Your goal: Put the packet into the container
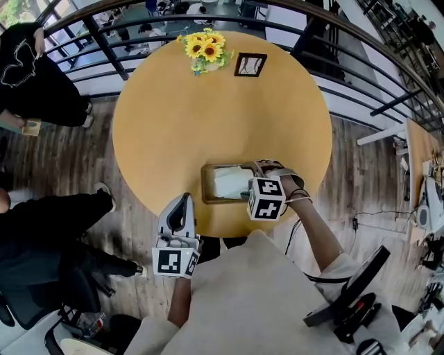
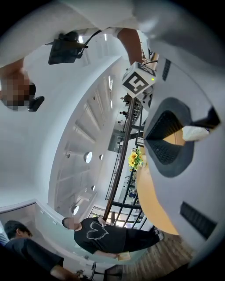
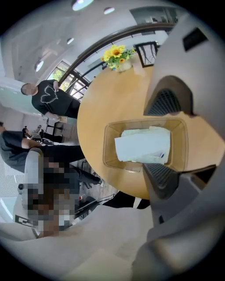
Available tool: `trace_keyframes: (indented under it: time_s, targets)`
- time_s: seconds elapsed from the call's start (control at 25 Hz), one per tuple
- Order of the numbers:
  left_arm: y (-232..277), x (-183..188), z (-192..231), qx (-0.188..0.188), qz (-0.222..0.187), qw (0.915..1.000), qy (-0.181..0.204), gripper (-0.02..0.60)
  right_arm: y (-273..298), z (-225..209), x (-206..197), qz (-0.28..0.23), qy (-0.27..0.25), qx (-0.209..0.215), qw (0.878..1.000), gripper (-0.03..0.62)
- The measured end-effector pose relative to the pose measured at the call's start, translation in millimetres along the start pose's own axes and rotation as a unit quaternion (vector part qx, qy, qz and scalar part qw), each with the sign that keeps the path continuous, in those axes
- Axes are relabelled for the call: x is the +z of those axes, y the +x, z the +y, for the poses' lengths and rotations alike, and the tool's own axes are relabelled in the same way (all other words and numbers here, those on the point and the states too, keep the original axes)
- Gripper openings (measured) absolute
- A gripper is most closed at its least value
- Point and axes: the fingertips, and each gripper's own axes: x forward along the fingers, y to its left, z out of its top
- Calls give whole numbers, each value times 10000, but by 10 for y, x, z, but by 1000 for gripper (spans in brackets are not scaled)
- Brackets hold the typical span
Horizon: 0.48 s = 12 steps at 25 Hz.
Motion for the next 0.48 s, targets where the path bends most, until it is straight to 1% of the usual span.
trace_keyframes:
  time_s: [0.12, 0.16, 0.2, 0.28, 0.32, 0.4, 0.48]
  targets:
    - [24, 10, -48, -84, 0, 10000, 7, 5, -77, -81, 20, -122, 24, -369, 9992, 278]
    - [27, 16, -55, -96, 0, 10000, 16, 5, -88, -91, 27, -170, 66, -430, 9989, 266]
    - [30, 21, -64, -108, -2, 9999, 26, 5, -96, -101, 32, -217, 92, -513, 9984, 223]
    - [30, 28, -80, -123, -9, 9999, 40, 5, -126, -167, 49, -338, 91, -874, 9956, 120]
    - [28, 29, -85, -123, -10, 9999, 42, 5, -148, -210, 64, -416, 99, -1083, 9932, 6]
    - [23, 31, -89, -114, -13, 9999, 41, 5, -171, -248, 95, -543, 147, -1273, 9903, 3]
    - [18, 30, -88, -100, -18, 9999, 48, 5, -163, -241, 112, -586, 154, -1285, 9899, 3]
